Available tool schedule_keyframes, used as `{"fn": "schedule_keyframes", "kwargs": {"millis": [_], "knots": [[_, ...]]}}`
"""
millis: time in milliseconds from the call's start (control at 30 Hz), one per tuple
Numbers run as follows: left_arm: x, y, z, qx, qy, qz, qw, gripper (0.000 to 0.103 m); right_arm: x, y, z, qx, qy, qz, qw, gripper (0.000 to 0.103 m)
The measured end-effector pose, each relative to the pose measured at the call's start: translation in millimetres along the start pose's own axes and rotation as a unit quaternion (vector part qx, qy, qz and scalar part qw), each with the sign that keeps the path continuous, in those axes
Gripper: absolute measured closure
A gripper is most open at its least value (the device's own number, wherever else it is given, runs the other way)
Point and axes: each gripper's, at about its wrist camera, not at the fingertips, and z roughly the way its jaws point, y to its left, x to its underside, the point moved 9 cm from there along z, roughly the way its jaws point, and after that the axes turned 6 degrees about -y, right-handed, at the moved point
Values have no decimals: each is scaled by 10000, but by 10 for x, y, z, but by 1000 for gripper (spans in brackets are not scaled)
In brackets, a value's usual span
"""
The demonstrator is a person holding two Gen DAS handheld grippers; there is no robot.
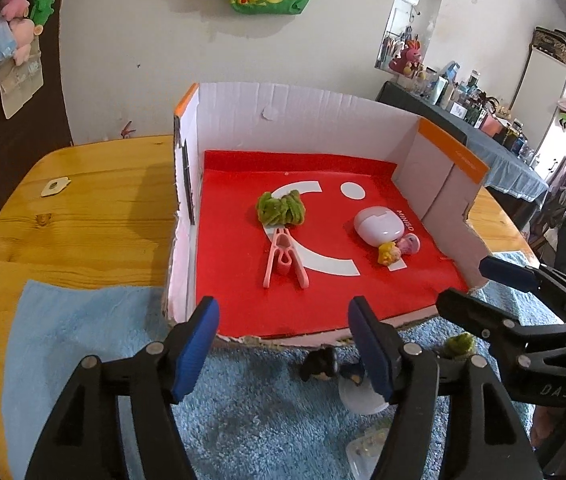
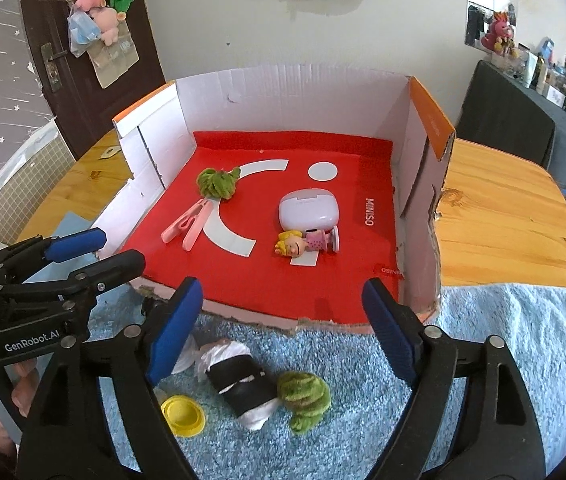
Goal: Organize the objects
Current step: 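Open both grippers and lift them away from the box, then move both grippers back over the towel toward the remaining toys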
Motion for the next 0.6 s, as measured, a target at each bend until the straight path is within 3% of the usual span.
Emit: {"fn": "schedule_keyframes", "kwargs": {"millis": [133,300,500,600], "knots": [[8,-17,-52,-4,-41,-8,10000,25,21,5,-52,24,-39,3,10000,18],[52,-12,-78,-4,-24,-40,10000,25,41,3,-109,32,-81,22,10000,11],[111,-27,-117,8,11,-36,10000,24,86,24,-152,39,-81,11,10000,11],[132,-25,-138,-16,7,-48,10000,19,111,29,-163,41,-79,15,10000,11]]}}
